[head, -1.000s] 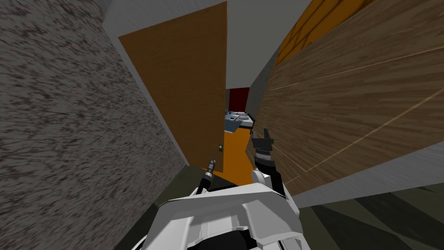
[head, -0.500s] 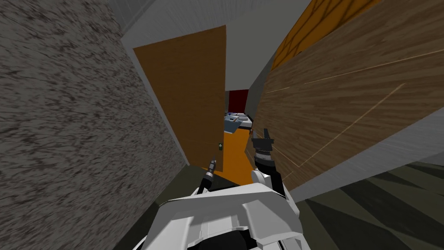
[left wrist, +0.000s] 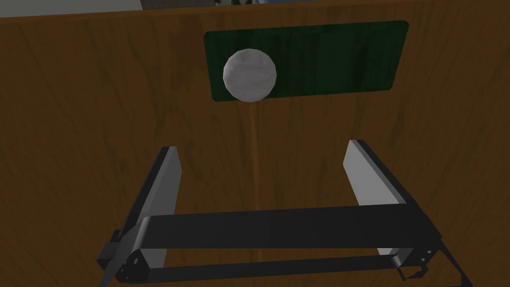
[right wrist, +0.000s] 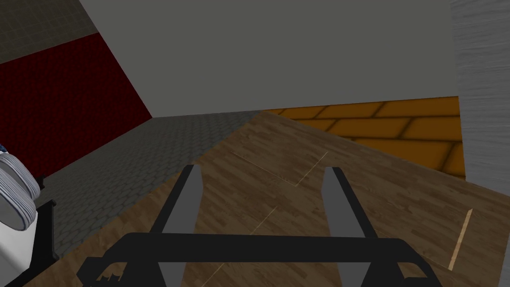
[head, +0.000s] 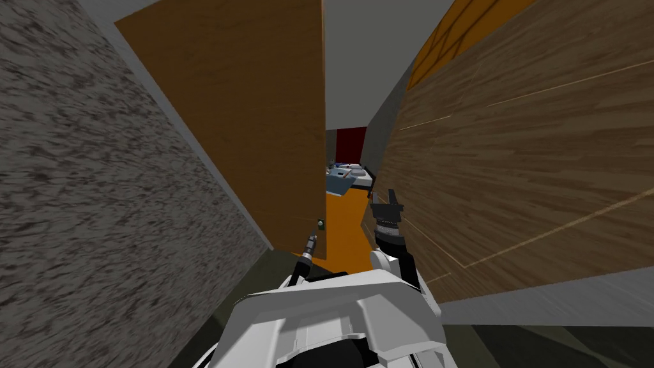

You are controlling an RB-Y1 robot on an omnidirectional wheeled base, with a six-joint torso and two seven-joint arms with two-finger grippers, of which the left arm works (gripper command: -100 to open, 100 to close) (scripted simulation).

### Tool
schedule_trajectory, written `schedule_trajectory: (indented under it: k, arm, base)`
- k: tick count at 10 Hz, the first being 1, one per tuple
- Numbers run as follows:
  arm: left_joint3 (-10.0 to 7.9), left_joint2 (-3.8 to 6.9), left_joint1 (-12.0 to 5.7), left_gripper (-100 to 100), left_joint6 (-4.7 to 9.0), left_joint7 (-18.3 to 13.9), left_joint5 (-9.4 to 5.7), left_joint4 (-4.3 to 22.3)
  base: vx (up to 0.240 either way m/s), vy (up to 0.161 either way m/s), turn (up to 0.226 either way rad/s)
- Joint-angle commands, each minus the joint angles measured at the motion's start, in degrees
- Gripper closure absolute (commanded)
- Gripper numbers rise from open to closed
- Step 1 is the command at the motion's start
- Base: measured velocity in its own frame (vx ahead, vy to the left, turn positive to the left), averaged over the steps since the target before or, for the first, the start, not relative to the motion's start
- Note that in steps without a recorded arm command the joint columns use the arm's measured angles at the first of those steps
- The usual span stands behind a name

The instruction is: Push the door open

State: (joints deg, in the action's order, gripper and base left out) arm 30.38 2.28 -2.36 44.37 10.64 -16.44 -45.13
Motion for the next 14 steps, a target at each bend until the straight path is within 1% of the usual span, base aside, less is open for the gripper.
schedule_trajectory:
  k: [1,3,4,5,6,11,12,13,14]
  arm:
    - [-0.33,-0.27,-0.22,-100,0.28,-0.1,0.07,0.4]
    - [-0.68,-0.85,-0.44,-100,0.46,-0.2,0.14,0.8]
    - [-0.88,-1.34,-0.57,-100,0.56,-0.2,0.18,0.9]
    - [-0.75,-0.93,-0.28,-100,0.27,-0.2,0.16,0.3]
    - [-0.75,-0.93,-0.28,100,0.27,-0.2,0.16,0.3]
    - [-0.75,-0.93,-0.28,100,0.27,-0.2,0.16,0.3]
    - [-1.62,-0.49,-0.36,100,0.17,0.0,-0.02,0.6]
    - [-1.85,-0.38,-0.39,100,0.18,0.0,-0.07,0.7]
    - [-2.51,-0.14,-0.50,100,0.21,0.1,-0.22,0.8]
  base:
    - [0.194,-0.057,-0.032]
    - [0.186,-0.074,-0.027]
    - [0.183,-0.071,-0.027]
    - [0.081,-0.030,0.007]
    - [-0.018,0.004,0.004]
    - [-0.014,0.005,-0.003]
    - [0.085,-0.045,0.025]
    - [0.165,-0.077,0.040]
    - [0.182,-0.088,0.031]
